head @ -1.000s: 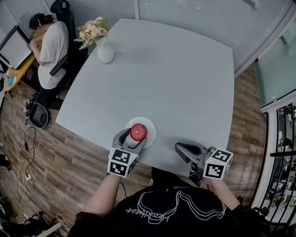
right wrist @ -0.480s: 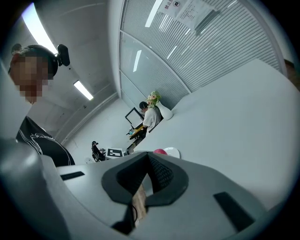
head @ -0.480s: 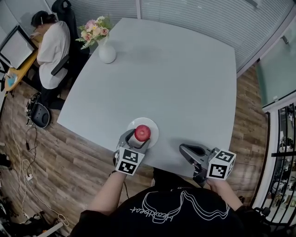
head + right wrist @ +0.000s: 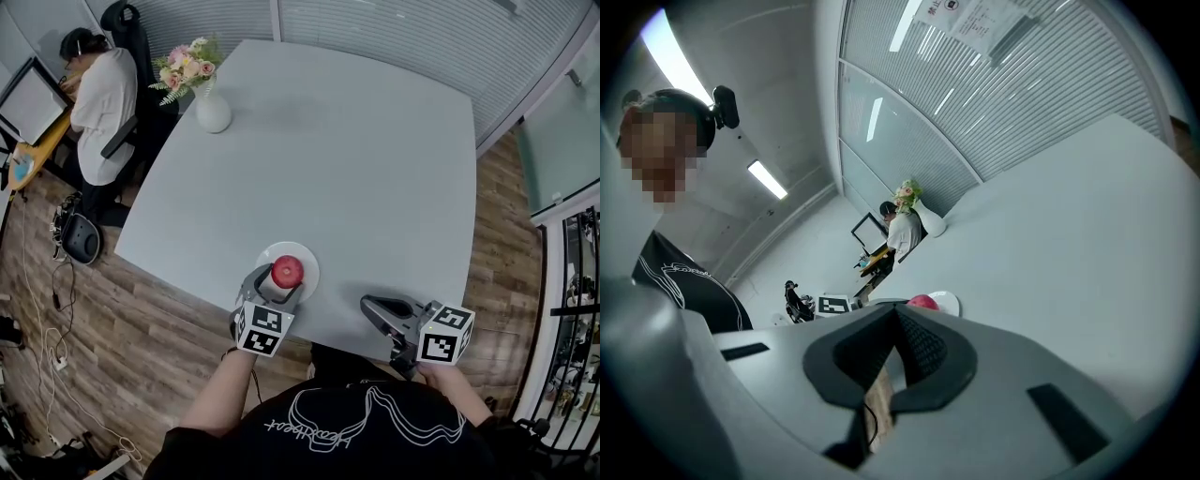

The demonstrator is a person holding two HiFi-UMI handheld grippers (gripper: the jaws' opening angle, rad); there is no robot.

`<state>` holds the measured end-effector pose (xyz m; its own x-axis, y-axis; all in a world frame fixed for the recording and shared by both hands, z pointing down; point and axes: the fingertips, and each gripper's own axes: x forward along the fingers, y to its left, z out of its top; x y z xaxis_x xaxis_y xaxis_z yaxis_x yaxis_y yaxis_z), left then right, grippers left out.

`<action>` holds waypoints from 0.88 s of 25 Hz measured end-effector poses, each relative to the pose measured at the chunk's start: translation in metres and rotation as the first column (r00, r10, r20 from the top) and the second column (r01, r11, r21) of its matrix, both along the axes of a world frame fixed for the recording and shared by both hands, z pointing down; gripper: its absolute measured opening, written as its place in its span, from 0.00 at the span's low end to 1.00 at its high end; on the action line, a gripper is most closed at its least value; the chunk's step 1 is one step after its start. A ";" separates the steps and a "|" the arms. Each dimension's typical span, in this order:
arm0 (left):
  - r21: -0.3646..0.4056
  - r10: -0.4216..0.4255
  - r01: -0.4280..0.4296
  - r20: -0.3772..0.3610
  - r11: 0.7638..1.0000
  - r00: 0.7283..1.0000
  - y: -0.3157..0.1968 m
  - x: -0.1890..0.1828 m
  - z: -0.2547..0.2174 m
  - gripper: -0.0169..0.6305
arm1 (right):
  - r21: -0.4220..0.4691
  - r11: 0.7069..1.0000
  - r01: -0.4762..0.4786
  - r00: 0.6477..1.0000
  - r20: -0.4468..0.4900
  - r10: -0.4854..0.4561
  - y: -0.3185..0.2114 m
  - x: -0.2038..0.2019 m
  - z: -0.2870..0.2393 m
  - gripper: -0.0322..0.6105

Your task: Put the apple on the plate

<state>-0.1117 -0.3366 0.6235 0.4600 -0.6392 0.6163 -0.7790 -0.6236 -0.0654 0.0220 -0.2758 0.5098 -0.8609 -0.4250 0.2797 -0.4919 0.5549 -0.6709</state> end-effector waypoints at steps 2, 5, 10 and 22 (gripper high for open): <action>-0.008 0.000 0.000 -0.007 1.000 1.000 0.001 0.000 0.001 0.51 | -0.003 1.000 0.001 1.000 0.002 -0.001 0.001 0.000 0.000 0.06; -0.019 0.002 -0.002 -0.026 1.000 1.000 0.004 -0.001 0.000 0.51 | -0.006 1.000 0.008 1.000 0.005 -0.008 0.004 -0.002 0.000 0.06; 0.001 -0.017 0.017 -0.051 1.000 0.999 0.006 0.000 -0.011 0.53 | -0.003 1.000 0.007 1.000 -0.011 -0.007 0.007 -0.002 -0.001 0.06; -0.019 -0.126 0.125 -0.261 0.992 0.957 0.062 -0.015 -0.093 0.53 | 0.109 0.992 0.059 0.997 0.050 -0.064 0.032 -0.021 -0.036 0.06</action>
<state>-0.1265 -0.2744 0.5306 0.5211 -0.7011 0.4868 -0.8408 -0.5197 0.1516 0.0011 -0.2435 0.4734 -0.8988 -0.3959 0.1884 -0.4198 0.6530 -0.6304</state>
